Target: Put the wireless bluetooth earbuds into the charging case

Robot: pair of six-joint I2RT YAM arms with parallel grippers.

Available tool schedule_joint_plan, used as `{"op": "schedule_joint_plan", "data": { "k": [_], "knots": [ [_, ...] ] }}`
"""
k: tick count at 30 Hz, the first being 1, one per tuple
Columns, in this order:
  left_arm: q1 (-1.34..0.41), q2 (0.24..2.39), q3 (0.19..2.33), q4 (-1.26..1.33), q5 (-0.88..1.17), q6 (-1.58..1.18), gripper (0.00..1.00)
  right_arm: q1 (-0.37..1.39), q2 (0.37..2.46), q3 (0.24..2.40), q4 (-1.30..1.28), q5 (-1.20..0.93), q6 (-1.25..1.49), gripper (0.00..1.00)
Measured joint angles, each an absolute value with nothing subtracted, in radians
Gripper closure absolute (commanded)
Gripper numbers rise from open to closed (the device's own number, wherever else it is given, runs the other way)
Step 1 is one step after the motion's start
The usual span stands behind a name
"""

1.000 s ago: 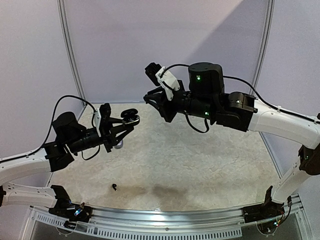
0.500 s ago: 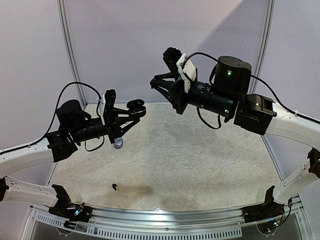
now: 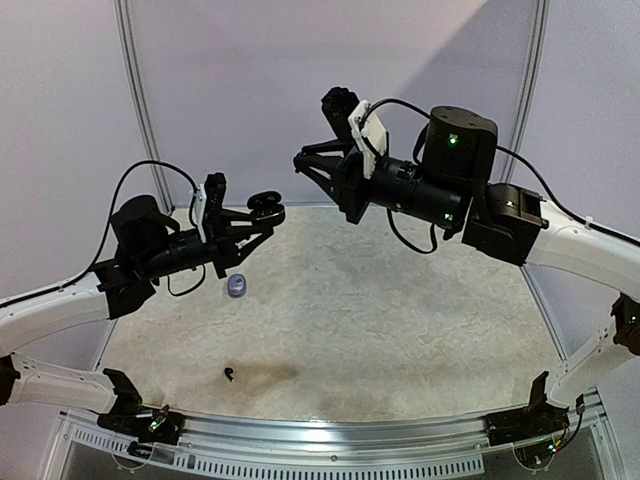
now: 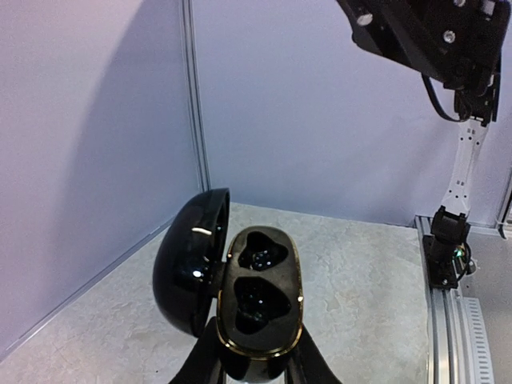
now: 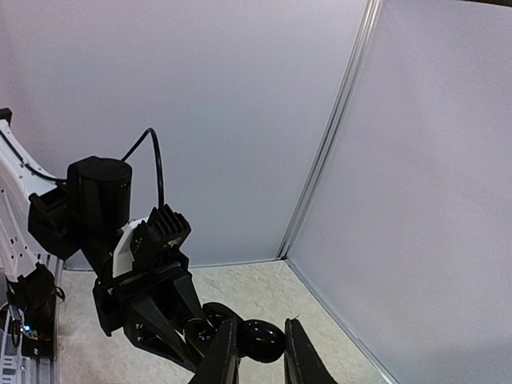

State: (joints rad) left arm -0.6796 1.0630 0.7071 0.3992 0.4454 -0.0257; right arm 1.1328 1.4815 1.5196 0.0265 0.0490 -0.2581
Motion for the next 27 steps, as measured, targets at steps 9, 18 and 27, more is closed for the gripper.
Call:
{"op": "schedule_joint_plan", "data": {
  "k": [9, 18, 27],
  "knots": [
    [-0.713, 1.052, 0.717, 0.356, 0.484, 0.081, 1.00, 1.133, 1.481, 1.499, 0.026, -0.033, -0.341, 1.00],
    [-0.736, 1.051, 0.717, 0.400, 0.510, 0.104, 1.00, 1.179, 1.480, 1.439, 0.060, -0.019, -0.373, 1.00],
    [-0.762, 1.054, 0.704, 0.444, 0.511, 0.097, 1.00, 1.198, 1.480, 1.401, 0.061, 0.040, -0.399, 1.00]
  ]
}}
